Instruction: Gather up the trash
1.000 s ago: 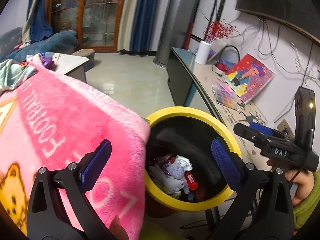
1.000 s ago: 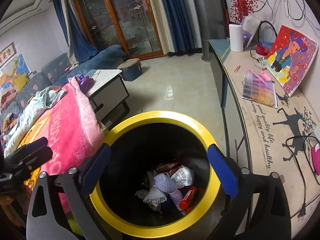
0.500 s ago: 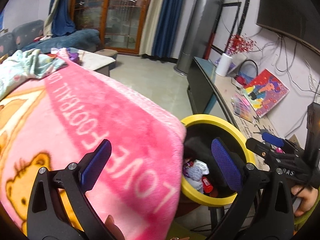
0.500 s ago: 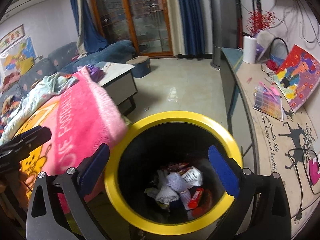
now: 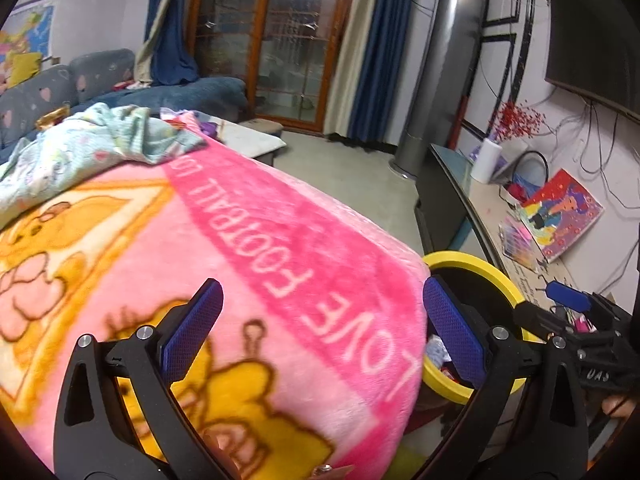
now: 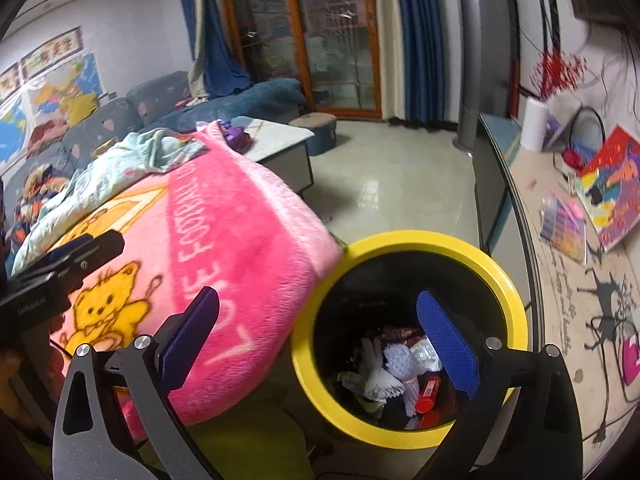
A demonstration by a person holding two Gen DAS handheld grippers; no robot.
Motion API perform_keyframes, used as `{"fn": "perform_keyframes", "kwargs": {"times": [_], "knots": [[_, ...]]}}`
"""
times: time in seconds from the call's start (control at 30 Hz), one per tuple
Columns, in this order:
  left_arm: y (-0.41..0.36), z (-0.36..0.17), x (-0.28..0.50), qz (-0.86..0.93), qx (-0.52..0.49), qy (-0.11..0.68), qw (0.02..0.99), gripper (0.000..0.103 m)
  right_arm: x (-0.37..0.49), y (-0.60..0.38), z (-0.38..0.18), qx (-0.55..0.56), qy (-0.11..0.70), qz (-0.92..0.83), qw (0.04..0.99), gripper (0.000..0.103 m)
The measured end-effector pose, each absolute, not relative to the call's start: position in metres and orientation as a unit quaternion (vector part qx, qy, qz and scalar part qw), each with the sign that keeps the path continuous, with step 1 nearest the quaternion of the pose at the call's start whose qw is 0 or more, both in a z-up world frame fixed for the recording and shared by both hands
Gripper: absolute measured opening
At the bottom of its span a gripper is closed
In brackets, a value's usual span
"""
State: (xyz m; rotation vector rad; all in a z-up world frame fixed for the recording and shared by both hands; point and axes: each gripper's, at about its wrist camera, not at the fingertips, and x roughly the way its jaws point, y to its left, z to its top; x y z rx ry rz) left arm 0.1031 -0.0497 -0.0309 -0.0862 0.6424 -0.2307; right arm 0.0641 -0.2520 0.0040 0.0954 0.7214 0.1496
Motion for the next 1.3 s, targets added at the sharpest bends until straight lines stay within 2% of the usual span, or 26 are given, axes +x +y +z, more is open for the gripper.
{"fn": "perform_keyframes", "kwargs": {"times": [0.3, 0.6, 1.3], "knots": [[-0.022, -0.022, 0.076, -0.09, -0.044, 0.286, 0.953, 0.092, 0.032, -0.213, 0.023, 0.002, 0.264, 0.085, 0.961, 0.096], [-0.007, -0.019, 0.043, -0.081, -0.037, 0.251, 0.964, 0.092, 0.004, -0.205, 0.037, 0.047, 0.194, 0.068, 0.977, 0.096], [0.016, -0.016, 0.016, -0.056, -0.05, 0.232, 0.97, 0.092, -0.004, -0.192, 0.026, 0.036, 0.197, 0.074, 0.977, 0.096]]}}
